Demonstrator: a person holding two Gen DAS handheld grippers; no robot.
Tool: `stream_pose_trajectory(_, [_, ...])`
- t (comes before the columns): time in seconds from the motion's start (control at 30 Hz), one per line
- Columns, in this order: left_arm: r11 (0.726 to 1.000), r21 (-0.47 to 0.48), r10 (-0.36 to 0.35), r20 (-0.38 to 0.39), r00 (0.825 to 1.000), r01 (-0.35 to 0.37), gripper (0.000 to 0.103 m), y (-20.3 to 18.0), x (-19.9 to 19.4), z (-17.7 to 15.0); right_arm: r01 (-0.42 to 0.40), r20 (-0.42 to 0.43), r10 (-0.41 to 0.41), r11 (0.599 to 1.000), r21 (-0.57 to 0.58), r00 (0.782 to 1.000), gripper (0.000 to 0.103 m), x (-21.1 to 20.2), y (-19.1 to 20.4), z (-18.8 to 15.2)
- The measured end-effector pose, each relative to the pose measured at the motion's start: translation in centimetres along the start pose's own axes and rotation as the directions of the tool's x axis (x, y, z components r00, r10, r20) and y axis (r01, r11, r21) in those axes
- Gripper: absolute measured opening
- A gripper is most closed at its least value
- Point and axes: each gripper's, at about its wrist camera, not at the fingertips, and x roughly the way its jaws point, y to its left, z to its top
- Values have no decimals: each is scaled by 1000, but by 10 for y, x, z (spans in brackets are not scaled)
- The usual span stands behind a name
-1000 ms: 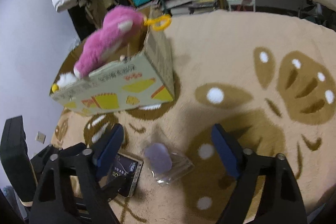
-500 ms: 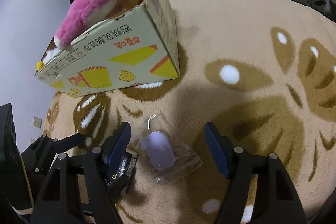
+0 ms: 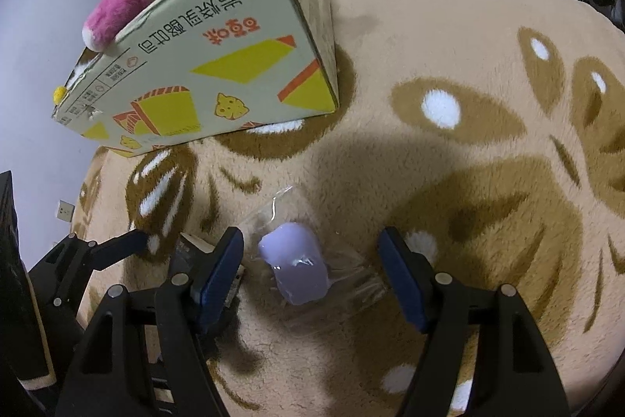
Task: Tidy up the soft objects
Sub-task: 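Close the left gripper on the Face tissue pack while the right grasps the sponge bag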
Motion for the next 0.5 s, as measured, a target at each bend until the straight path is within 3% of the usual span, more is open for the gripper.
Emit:
stream_pose_trajectory(0.23, [999,-33,7,-4,1000,-7,93,11,0,-2,16,-17,-17,1000,-14,1000,74,-2,4,-3])
stream_pose_trajectory(0.27, [999,-34,11,-2,1000,-11,93,12,0,-2,25,-21,-25,1000,-17,999,65,-2,3,-4])
stream_pose_trajectory(0.37, [999,-34,11,-3,1000,-11,82,14,-2,-3,41,-26,-42,999,-17,999,61,0,4,-4])
stream_pose_trajectory(0.5, [999,-34,20,-16,1000,-20,80,15,1,-4,20,-21,-20,1000,7,1000,54,-2,-1,-4])
